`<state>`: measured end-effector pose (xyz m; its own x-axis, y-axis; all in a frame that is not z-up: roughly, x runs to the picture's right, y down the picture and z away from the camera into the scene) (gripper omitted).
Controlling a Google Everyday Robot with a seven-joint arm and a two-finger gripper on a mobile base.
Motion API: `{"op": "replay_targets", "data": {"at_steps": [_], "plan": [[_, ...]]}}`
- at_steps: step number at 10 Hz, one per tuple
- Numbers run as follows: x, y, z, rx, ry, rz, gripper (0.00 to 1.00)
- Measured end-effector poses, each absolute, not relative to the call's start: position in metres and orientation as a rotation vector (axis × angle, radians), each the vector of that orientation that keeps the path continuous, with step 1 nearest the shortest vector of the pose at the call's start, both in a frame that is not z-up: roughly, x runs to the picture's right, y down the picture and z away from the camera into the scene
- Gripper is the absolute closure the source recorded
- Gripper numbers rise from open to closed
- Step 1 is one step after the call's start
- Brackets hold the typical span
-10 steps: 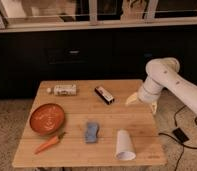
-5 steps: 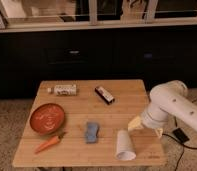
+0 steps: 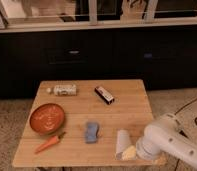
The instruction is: Pick up the ceramic cup
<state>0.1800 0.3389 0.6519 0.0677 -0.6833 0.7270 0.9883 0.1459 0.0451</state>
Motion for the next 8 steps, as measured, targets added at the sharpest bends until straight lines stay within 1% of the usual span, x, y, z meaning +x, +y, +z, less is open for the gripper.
{"op": "replay_targets", "data": {"at_steps": [2,6,8], "plan": [[0.169,0.343,0.653,-0.529,-0.715,-1.364,0.20],[0.149,0.319,0.633,-0.520,-0.754,-1.377,0.20],[0.138,0.321,0.639,-0.527,-0.757,-1.386,0.20]]}}
